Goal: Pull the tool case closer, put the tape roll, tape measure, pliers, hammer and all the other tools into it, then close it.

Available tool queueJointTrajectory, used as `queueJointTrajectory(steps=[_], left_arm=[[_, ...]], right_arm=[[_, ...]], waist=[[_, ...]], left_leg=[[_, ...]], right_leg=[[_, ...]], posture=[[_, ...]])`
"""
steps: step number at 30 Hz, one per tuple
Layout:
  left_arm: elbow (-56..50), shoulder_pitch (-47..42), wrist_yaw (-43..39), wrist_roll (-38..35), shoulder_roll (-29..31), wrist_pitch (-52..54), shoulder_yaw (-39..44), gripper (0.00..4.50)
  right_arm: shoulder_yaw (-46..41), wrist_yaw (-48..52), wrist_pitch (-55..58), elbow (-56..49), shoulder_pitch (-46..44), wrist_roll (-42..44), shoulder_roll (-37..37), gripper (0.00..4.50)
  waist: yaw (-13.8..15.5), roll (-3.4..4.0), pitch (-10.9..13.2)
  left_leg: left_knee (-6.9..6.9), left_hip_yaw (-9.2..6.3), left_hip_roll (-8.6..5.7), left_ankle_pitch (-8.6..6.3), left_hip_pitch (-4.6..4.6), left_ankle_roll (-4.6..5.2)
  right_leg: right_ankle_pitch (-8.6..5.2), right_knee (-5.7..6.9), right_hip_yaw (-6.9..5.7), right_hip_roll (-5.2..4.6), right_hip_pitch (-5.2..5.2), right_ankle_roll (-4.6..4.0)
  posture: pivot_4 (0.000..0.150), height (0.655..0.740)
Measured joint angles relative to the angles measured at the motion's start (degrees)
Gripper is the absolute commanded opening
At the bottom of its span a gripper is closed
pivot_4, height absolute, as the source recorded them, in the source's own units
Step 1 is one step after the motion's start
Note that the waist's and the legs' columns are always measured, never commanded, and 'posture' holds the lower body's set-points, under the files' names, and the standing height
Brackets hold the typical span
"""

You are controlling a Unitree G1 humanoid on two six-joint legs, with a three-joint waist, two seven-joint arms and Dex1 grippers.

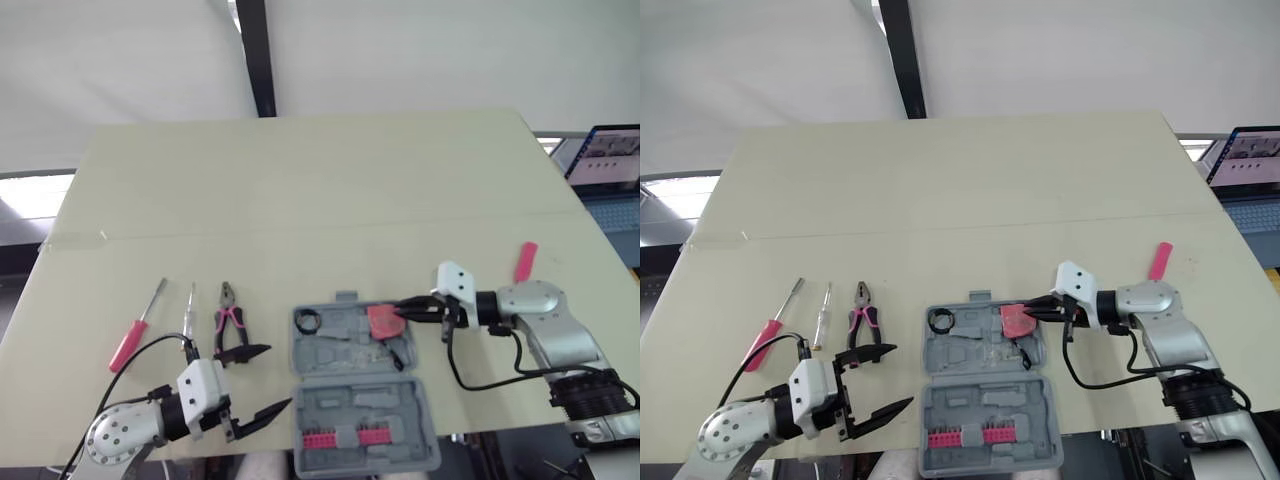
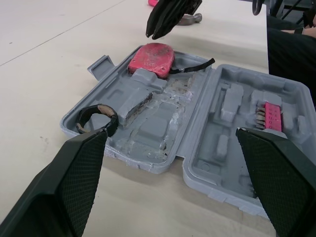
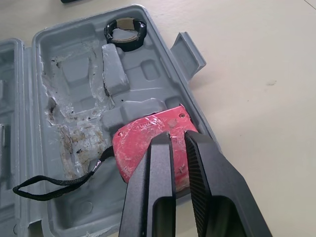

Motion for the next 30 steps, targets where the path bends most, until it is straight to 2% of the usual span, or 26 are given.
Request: queueJointTrajectory(steps=[9, 30], left_arm=[[0.0, 0.3, 0.0, 0.0, 0.9, 0.0, 0.1, 4.50], [-0.1, 1.9, 0.0, 0.0, 1.5, -0.1, 0.6, 4.50]], right_arm=[[0.4, 0.5, -2.2, 1.6, 1.8, -0.2, 0.0, 0.52], [4.2, -0.7, -8.4, 9.0, -1.1, -2.8, 2.6, 0.52]], waist=[[0.0, 0.00, 0.0], [0.0, -0.14, -0.1]], left_leg=[[0.00, 0.01, 0.00, 0.00, 0.00, 0.00], [-0.02, -0.02, 0.02, 0.00, 0.29, 0.00]], right_leg=[[0.00, 0.00, 0.00, 0.00, 0.00, 0.00], [0.00, -0.04, -0.02, 0.01, 0.32, 0.00]], posture=[[0.150, 0.7400], [0.150, 0.7400]])
